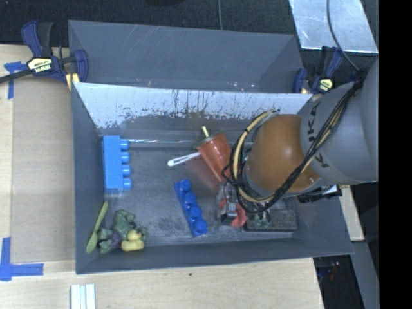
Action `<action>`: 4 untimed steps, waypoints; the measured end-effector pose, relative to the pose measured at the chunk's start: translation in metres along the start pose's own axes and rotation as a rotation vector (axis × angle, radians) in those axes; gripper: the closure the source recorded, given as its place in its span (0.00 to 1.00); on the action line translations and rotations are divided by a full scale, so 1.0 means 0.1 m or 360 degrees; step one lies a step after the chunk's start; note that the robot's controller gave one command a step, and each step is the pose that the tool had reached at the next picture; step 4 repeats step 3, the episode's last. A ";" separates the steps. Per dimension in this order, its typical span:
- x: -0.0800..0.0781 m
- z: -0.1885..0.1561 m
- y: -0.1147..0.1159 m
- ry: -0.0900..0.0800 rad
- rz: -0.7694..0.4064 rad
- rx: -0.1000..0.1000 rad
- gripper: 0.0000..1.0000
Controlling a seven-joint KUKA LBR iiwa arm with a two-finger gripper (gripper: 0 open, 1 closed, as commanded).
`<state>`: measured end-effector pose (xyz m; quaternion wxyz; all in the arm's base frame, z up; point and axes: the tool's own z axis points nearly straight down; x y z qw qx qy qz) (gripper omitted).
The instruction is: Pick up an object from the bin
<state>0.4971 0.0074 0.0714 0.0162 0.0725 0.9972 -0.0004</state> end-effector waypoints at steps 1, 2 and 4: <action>-0.01 -0.08 -0.04 -0.0005 0.0009 0.0002 1.00; -0.01 -0.03 -0.11 -0.0004 0.0044 0.0001 1.00; -0.02 -0.09 -0.11 -0.0011 0.0021 0.0002 1.00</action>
Offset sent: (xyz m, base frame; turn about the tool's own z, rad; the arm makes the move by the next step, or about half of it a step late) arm -0.0014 -0.0110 0.0028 0.0303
